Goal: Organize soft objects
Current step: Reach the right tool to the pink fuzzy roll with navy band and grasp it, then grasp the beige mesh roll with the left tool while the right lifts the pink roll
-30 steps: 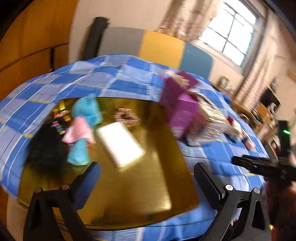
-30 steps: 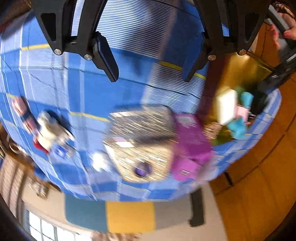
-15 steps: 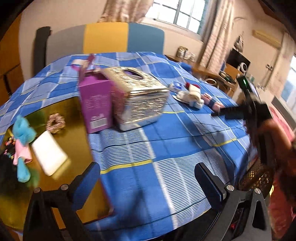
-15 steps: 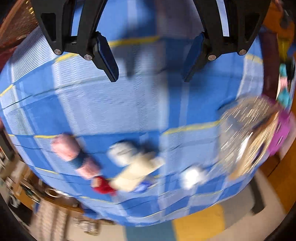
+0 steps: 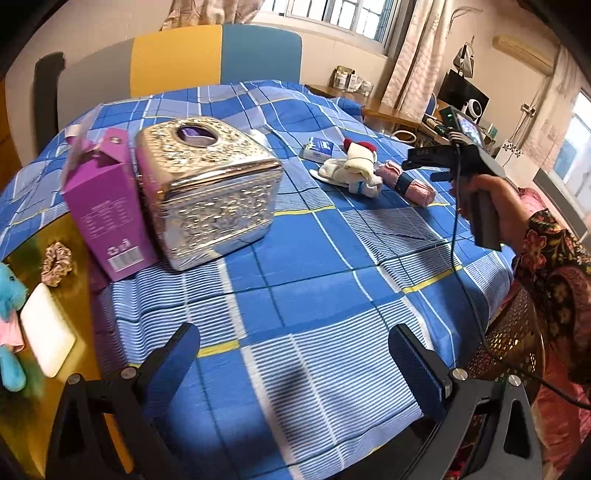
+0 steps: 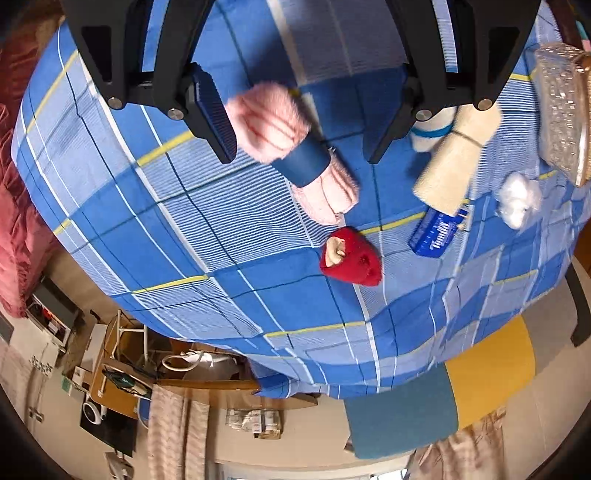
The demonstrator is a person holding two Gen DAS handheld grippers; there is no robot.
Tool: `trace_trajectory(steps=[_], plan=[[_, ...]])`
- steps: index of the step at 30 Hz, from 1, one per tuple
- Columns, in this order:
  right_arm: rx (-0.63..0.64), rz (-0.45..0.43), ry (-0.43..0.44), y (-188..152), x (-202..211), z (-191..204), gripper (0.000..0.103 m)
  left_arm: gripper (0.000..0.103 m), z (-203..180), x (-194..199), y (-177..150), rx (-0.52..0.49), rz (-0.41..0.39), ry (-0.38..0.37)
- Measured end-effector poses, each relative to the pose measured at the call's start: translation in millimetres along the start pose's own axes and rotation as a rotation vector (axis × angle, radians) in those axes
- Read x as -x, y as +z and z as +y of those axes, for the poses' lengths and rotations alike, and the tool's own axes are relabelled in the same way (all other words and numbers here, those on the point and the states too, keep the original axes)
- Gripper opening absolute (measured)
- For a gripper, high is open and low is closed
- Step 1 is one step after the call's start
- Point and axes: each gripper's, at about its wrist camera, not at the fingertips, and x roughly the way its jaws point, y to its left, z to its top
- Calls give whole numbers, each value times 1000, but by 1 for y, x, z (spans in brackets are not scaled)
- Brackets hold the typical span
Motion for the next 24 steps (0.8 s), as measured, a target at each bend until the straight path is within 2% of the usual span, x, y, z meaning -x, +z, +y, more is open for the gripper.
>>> trace_trajectory(steps=[4,10,14,16,21,24], plan=[[26,33,4,-1,-22,2,72,102,-8,-11,11,-9,6,2],[100,87,-54,-4,-43,6,71,102,-29,-27,29,-35,-2,-13],[117,101,-82,-6,-48,6,50,102,-43,-36,43,-54,-12,-18],[135,102,-82,-8,-45,8,45,102,-51,-44,54,-42,-1,-36],[122,107,-62,-9,-39,8,41,102,-68,-71,81,-11,46,-62],[121,110,-55,-9,-38,8,39,102,-81,-85,101,-24,47,-50]])
